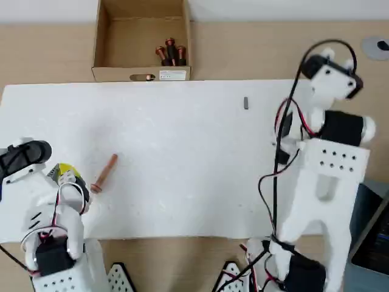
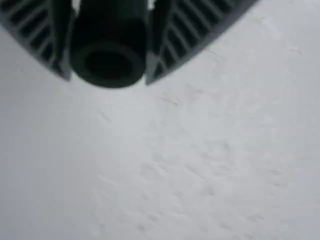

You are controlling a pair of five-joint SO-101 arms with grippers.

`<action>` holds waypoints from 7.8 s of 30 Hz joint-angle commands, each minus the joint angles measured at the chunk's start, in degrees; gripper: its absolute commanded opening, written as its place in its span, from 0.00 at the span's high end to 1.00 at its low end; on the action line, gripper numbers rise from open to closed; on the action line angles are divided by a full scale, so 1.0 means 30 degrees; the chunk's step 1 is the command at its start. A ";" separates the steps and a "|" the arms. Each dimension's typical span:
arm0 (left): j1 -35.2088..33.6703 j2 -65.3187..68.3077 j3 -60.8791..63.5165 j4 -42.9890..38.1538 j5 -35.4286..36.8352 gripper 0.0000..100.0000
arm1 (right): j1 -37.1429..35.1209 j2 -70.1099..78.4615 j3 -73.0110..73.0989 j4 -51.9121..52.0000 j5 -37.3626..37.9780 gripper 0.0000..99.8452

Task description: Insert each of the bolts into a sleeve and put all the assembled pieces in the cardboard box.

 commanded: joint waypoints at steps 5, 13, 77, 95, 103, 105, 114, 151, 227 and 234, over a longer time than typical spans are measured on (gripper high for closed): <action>0.1641 0.1333 -0.5128 0.1817 0.0117 1.00 | 0.0601 -0.2857 0.3179 -0.1231 0.0234 0.99; 0.2374 1.0799 -1.2689 0.4425 0.0117 1.00 | 0.0513 -0.5377 0.5993 -0.3194 0.0234 0.99; 0.3751 3.8813 -1.8608 0.5363 -0.9993 0.96 | 0.0571 -0.8308 1.0300 -0.5333 0.0791 0.99; 0.4923 3.5209 -2.0894 0.7971 -0.6769 0.99 | 0.0571 -0.8308 1.0271 -0.5333 0.0703 0.99; 0.4894 3.4300 -2.5319 0.9905 -0.1084 0.99 | 0.0542 -0.8308 1.0271 -0.5363 0.0674 0.99; 0.4777 3.4300 -2.5963 0.9934 -0.1114 0.99 | 0.0571 -0.8308 1.0271 -0.5363 0.0703 0.99; 0.4132 3.4388 -2.7311 0.7297 0.6681 0.99 | 0.0571 -0.8337 1.0242 -0.5333 0.0674 0.99; -0.0410 3.4476 -2.3297 -0.0352 2.3912 0.98 | 0.0601 -0.8337 1.0242 -0.5275 0.0703 0.99; -0.0176 4.7663 -4.3722 1.1780 -2.1538 0.91 | 0.1949 -0.8308 1.0359 -0.5187 0.1084 0.99; 0.0029 4.8249 -4.3780 1.1780 -2.3678 0.91 | 0.1919 -0.8308 1.0359 -0.5187 0.1084 0.99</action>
